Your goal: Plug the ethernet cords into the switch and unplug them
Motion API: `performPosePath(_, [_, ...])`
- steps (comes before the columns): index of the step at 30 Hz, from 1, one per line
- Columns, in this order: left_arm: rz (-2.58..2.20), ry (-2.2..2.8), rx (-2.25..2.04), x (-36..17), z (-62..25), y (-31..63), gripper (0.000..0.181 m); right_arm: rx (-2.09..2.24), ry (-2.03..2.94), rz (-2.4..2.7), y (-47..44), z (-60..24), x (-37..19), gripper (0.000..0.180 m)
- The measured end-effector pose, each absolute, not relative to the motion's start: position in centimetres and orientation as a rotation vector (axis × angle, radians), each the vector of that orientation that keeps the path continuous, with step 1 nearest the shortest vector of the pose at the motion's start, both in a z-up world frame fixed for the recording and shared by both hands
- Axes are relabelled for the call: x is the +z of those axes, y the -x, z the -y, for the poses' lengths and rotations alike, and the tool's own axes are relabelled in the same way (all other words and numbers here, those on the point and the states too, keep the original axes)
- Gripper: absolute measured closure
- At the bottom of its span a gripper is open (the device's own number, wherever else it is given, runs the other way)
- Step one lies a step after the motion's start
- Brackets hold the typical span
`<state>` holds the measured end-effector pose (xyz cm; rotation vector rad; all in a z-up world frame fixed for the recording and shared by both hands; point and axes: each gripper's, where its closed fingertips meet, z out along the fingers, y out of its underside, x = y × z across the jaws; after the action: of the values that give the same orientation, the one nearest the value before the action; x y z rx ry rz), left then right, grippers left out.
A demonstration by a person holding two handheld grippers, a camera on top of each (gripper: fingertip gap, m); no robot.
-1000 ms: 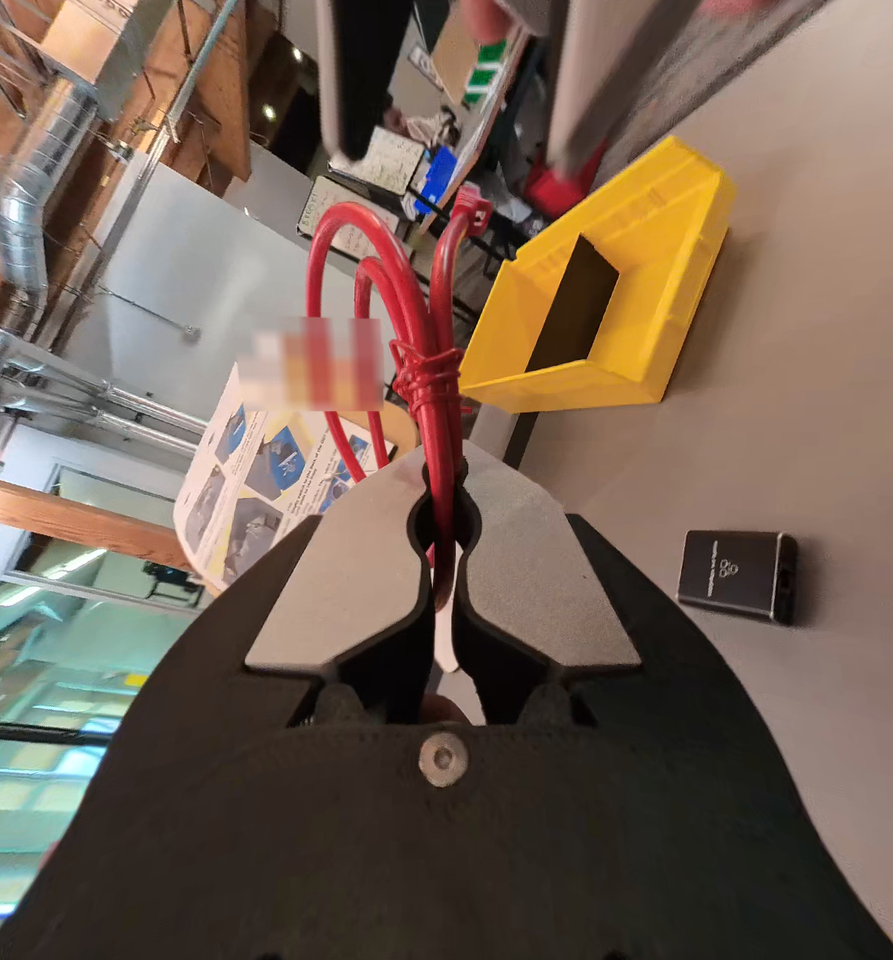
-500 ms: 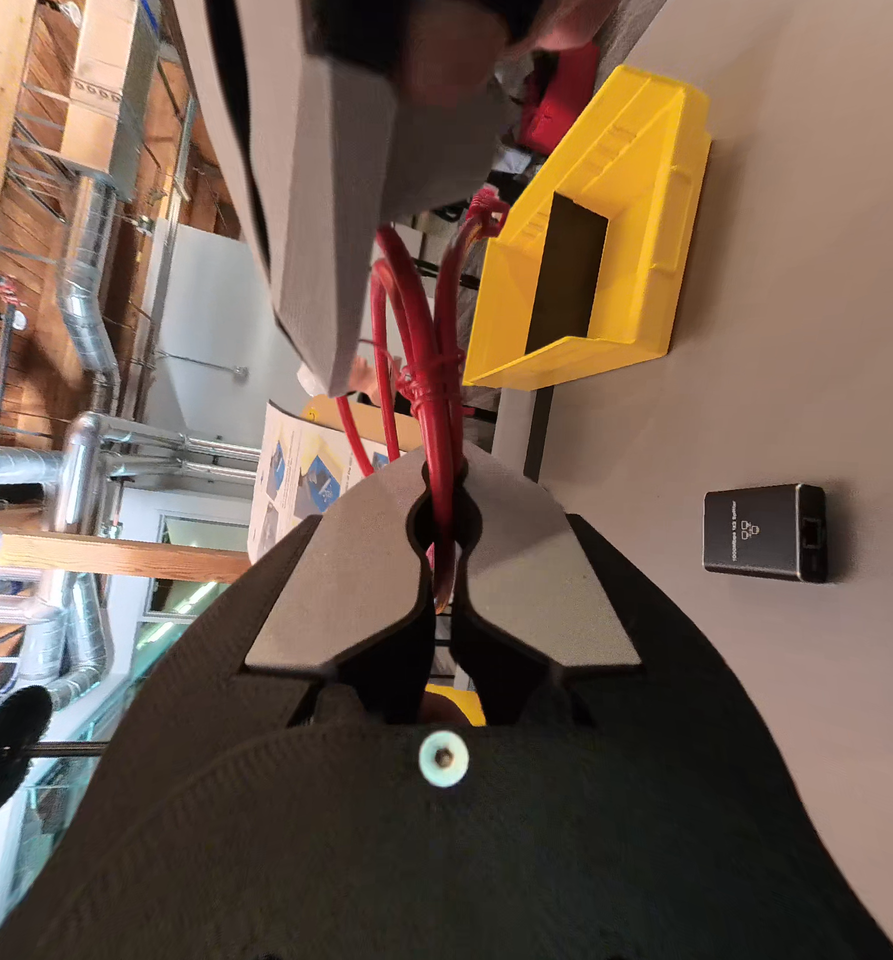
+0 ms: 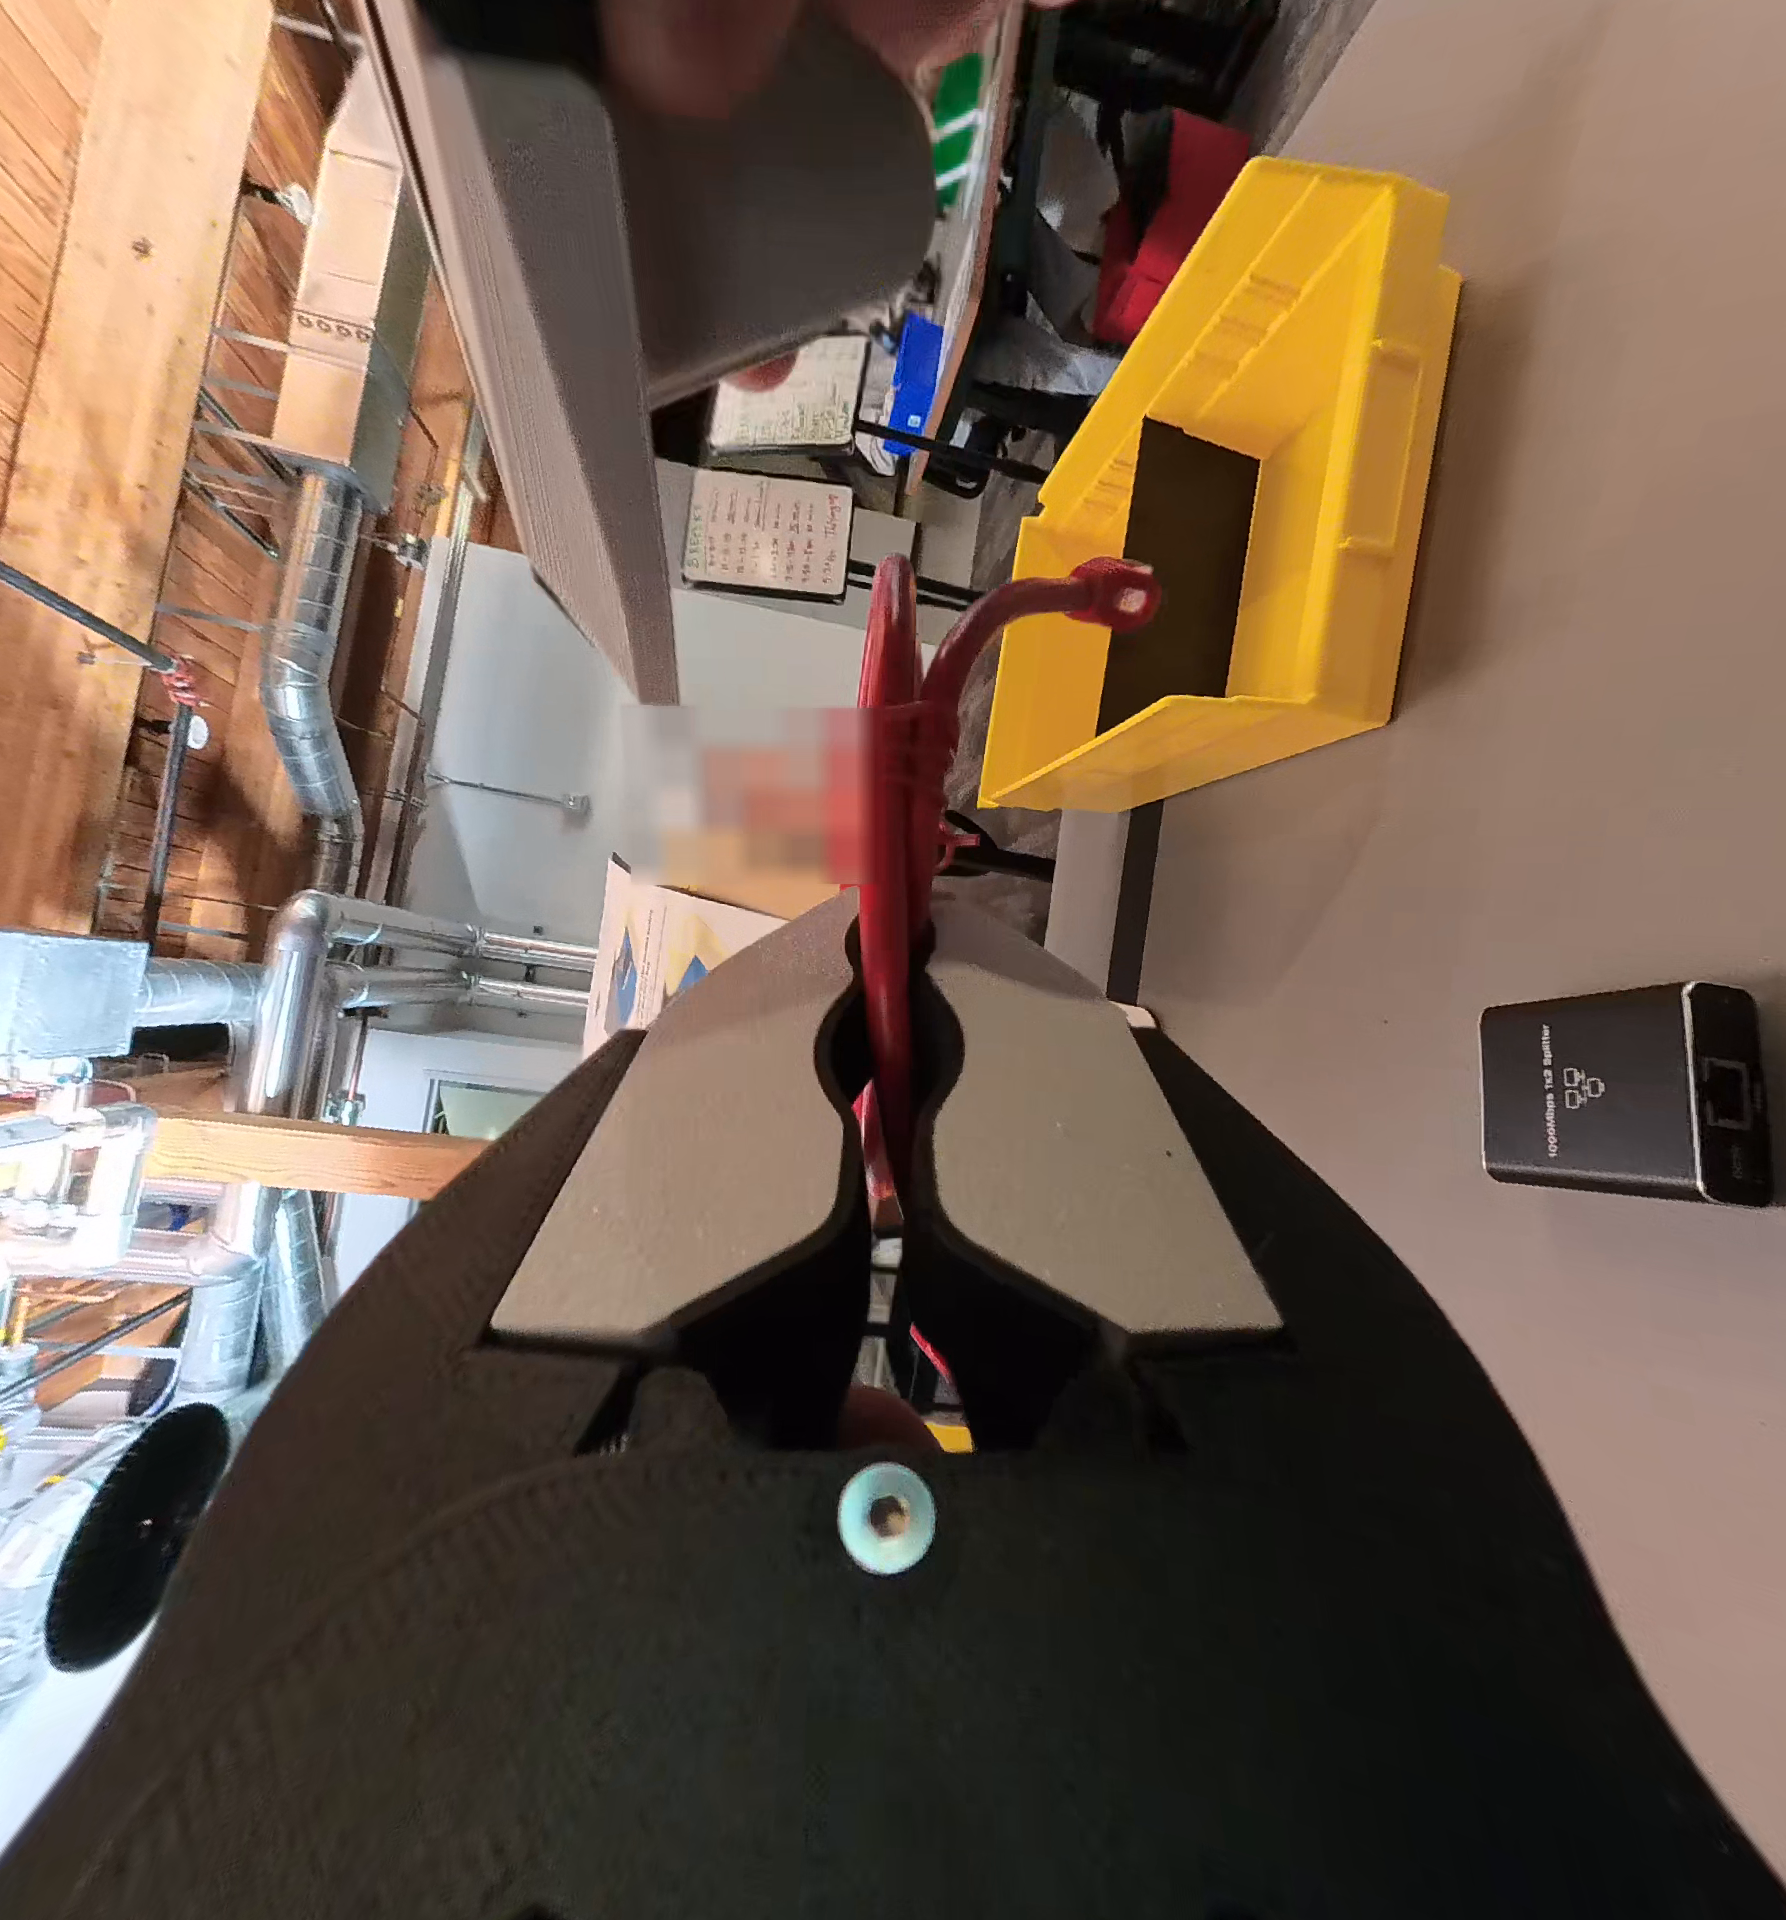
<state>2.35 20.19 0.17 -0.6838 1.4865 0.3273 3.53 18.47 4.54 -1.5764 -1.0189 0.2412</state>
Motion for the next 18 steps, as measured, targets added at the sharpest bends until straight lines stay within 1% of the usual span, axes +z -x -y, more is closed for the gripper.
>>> performPosePath(3, [-1.485, 0.647, 0.326, 0.3, -19.9, -2.4, 0.181, 0.313, 1.562, 1.143, -3.0, -16.6, 3.7, 0.17])
performPosePath(5, [-1.478, 0.709, 0.19, 0.4, -19.6, -2.6, 0.181, 0.37, 1.557, 1.24, -2.7, -15.1, 2.8, 0.17])
performPosePath(8, [-1.402, 0.913, -0.187, 1.3, -19.7, -2.5, 0.181, 0.412, 1.564, 1.324, -2.5, -13.8, 1.8, 0.171])
performPosePath(9, [-1.357, 0.978, -0.348, 1.7, -19.7, -2.4, 0.181, 0.437, 1.572, 1.355, -2.2, -13.3, 1.3, 0.168])
performPosePath(13, [-1.107, 1.186, -1.144, 3.8, -18.8, -2.2, 0.181, 0.373, 1.543, 1.288, -1.0, -15.4, 1.3, 0.159])
performPosePath(16, [-0.921, 1.189, -1.577, 4.9, -18.4, -1.6, 0.181, 0.355, 1.419, 1.141, 0.0, -17.3, 3.6, 0.161])
performPosePath(17, [-0.86, 1.186, -1.682, 5.1, -18.5, -1.4, 0.181, 0.365, 1.383, 1.107, 0.3, -17.6, 4.1, 0.168])
performPosePath(18, [-0.799, 1.188, -1.765, 5.2, -18.8, -1.2, 0.181, 0.373, 1.361, 1.079, 0.5, -17.9, 4.3, 0.168])
